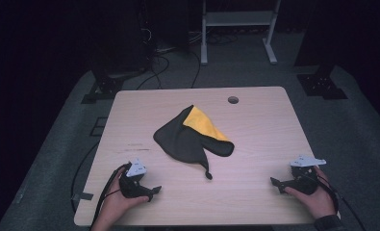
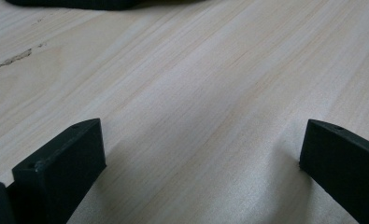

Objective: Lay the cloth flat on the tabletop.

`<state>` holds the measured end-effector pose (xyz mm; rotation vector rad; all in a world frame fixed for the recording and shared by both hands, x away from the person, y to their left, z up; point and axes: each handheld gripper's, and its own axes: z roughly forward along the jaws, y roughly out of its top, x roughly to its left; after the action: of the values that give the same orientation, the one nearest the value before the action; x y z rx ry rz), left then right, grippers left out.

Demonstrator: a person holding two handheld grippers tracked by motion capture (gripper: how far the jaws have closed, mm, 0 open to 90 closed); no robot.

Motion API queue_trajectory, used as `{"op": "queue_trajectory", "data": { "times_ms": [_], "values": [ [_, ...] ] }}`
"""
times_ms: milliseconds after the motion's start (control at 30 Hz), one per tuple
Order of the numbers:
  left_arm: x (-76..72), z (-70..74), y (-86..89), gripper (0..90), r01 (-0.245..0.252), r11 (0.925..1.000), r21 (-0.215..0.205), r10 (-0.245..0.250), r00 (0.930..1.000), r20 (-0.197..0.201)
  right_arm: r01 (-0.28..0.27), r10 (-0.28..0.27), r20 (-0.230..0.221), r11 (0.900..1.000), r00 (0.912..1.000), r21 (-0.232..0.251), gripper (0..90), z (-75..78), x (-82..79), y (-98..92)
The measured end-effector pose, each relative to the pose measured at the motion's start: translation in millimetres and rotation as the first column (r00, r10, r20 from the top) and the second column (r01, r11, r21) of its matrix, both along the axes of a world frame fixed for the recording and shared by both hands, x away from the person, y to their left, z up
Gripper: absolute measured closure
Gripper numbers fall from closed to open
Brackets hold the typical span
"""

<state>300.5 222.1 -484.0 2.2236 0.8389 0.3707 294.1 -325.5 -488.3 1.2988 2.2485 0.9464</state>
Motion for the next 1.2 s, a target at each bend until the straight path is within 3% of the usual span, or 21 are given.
{"op": "queue_trajectory", "data": {
  "times_ms": [133, 233, 300, 333, 467, 700, 933, 1200],
  "values": [
    [0.0, 0.0, 0.0, 0.0, 0.000, 1.0000, 0.000, 0.000, 1.0000, 0.000, 0.004, -0.004, 0.001, 1.000, 1.0000, 0.001, 0.3, 0.0, -0.4, 0.2],
    [-0.1, 0.0, 0.0, 0.0, 0.000, 1.0000, 0.000, 0.000, 1.0000, 0.000, 0.000, 0.000, 0.023, 1.000, 0.9997, 0.016, 15.3, 2.3, -3.5, -1.3],
    [-0.5, 0.1, 0.1, 0.0, 0.000, 1.0000, 0.001, 0.000, 1.0000, -0.001, 0.002, -0.002, 0.017, 1.000, 0.9998, 0.016, 18.2, 3.1, -3.6, -1.7],
    [-0.8, 0.1, 0.0, 0.0, -0.001, 1.0000, 0.001, 0.001, 1.0000, -0.001, 0.001, -0.002, 0.009, 1.000, 1.0000, 0.025, 28.0, 5.9, -4.1, -3.1],
    [-0.8, 0.1, -0.1, 0.0, 0.000, 1.0000, 0.000, 0.000, 1.0000, -0.001, -0.008, 0.008, 0.010, 0.999, 0.9999, 0.042, 33.8, 13.0, -5.0, -2.5],
    [-0.8, 0.1, -0.1, 0.0, 0.001, 1.0000, 0.000, -0.001, 1.0000, -0.002, -0.054, 0.052, 0.028, 0.995, 0.9982, 0.080, 39.6, 26.0, -1.8, 7.9],
    [-0.8, 0.1, -0.1, 0.0, 0.000, 1.0000, 0.000, 0.000, 1.0000, -0.002, -0.122, 0.117, 0.057, 0.988, 0.9915, 0.094, 47.4, 40.2, 19.1, 29.8],
    [-1.0, 0.2, 0.1, 0.0, 0.002, 1.0000, 0.002, -0.002, 1.0000, -0.003, -0.165, 0.159, 0.067, 0.981, 0.9850, 0.102, 48.7, 47.4, 34.7, 49.3]
  ]
}}
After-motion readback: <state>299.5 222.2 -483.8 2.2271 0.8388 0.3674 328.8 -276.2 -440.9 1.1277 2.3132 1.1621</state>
